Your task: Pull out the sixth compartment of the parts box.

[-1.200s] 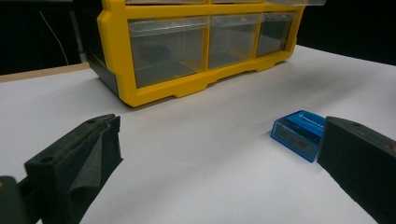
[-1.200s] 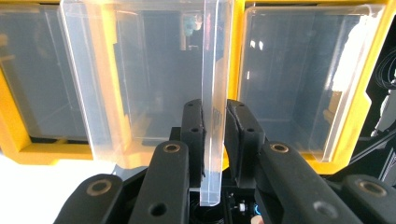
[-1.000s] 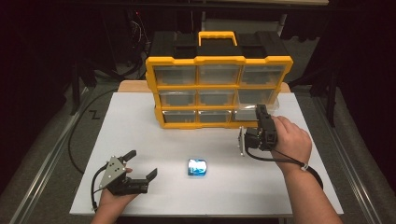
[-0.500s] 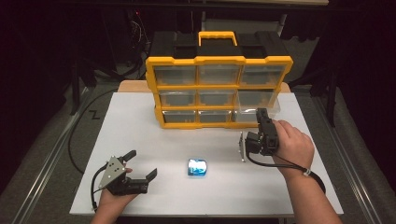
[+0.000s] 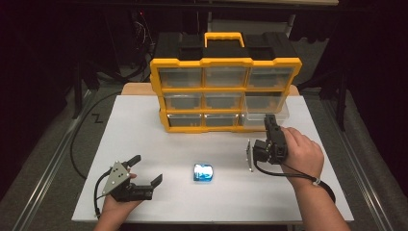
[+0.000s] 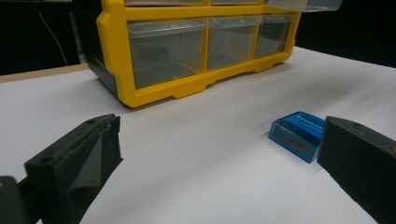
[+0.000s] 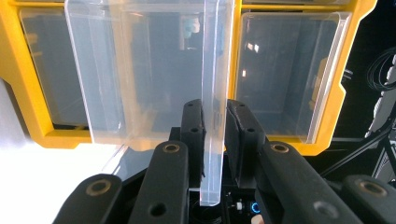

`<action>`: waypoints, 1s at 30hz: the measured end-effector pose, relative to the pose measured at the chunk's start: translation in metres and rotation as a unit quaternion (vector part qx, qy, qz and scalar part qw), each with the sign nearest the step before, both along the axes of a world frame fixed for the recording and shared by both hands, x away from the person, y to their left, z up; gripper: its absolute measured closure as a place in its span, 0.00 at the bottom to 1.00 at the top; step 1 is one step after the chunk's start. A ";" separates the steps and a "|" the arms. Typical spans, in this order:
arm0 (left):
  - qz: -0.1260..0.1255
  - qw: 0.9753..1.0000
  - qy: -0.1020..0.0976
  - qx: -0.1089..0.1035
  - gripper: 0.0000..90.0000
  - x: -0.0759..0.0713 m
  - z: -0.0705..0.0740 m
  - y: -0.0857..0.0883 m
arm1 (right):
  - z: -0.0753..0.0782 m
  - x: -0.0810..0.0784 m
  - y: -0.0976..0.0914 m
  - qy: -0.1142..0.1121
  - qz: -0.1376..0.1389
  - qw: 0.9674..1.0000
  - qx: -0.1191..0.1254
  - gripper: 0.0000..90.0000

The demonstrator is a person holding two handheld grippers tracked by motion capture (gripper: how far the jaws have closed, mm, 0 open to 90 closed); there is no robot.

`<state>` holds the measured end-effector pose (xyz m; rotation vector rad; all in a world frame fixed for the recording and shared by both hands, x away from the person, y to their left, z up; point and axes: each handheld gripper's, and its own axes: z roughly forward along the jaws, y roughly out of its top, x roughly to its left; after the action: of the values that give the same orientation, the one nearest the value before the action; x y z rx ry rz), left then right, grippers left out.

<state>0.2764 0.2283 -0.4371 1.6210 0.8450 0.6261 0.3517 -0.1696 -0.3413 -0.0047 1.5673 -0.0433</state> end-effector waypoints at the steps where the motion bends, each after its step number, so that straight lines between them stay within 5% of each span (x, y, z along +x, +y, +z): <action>1: 0.000 1.000 0.000 0.000 0.00 0.000 0.000 0.000 | 0.000 0.000 0.000 -0.002 0.002 1.000 0.000 0.89; 10: 0.000 1.000 -0.001 0.000 0.00 0.000 0.000 0.000 | 0.000 0.002 0.000 -0.002 0.003 1.000 0.004 0.89; 16: 0.000 1.000 0.000 0.001 0.00 0.000 0.000 0.000 | 0.001 -0.003 0.000 0.020 0.003 0.999 0.029 0.61; 30: 0.007 1.000 -0.003 -0.001 0.00 -0.001 -0.001 0.001 | -0.021 -0.018 -0.001 0.082 0.017 0.995 0.045 0.40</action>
<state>0.2758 0.2292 -0.4379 1.6125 0.8519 0.6400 0.3336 -0.1703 -0.3625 0.0361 1.7327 0.0559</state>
